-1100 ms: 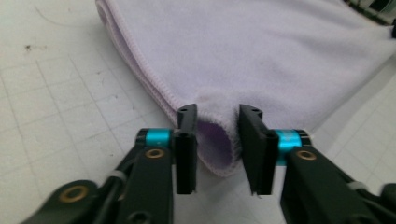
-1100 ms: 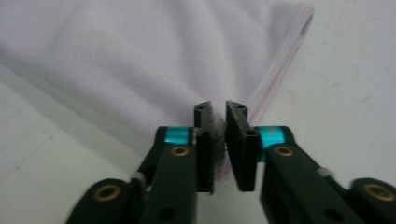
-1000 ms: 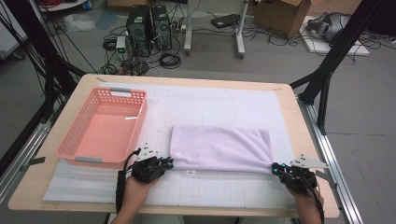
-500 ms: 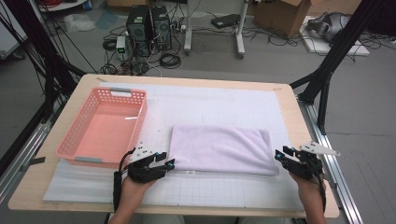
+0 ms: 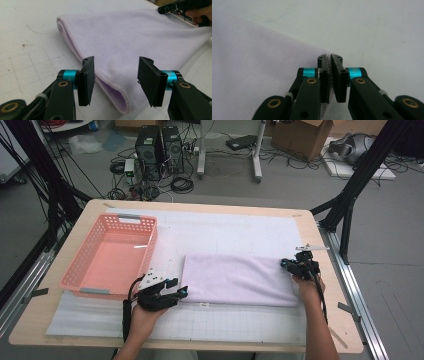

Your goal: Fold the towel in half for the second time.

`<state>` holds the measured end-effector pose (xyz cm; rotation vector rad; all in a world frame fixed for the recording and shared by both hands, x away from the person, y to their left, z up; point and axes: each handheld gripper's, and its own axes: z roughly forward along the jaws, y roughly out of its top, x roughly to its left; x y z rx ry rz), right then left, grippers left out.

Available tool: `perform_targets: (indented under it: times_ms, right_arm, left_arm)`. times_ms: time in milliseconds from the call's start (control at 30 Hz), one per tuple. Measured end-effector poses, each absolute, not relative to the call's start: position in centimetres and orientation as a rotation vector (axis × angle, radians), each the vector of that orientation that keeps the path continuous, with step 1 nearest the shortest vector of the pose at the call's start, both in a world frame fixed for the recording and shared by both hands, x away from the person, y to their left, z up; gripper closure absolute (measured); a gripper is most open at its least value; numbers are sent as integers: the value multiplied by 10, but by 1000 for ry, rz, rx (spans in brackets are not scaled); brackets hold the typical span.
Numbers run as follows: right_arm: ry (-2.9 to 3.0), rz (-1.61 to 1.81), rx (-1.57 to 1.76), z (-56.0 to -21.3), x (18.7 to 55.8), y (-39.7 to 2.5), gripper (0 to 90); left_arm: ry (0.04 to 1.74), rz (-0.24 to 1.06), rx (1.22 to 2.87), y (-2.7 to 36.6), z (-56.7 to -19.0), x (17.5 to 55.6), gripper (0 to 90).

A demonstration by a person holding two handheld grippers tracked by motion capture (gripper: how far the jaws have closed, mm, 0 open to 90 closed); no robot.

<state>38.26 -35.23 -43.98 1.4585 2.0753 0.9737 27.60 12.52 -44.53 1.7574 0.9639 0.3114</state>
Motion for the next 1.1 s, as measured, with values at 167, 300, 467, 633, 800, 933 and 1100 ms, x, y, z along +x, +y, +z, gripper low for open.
perform_targets:
  times_ms: [167,300,467,633,800,933,1100]
  right_arm:
    - [1899,915,1475,-445,385,-346,795]
    - [1844,942,1461,-435,376,-347,710]
    - [1902,1082,1389,-419,343,-358,672]
    - [2028,1140,1312,-425,303,-358,725]
    - [2137,1088,1269,-441,270,-352,765]
    - [2155,1042,1243,-448,259,-357,793]
    - [2140,957,1210,-446,251,-358,790]
  left_arm:
    - [977,316,1755,126,-446,275,463]
    - [983,311,1756,127,-446,275,454]
    - [994,303,1755,125,-447,277,454]
    - [989,290,1755,121,-447,278,454]
    - [944,272,1766,115,-445,277,503]
    - [872,272,1816,105,-445,276,649]
    - [924,261,1916,96,-451,278,639]
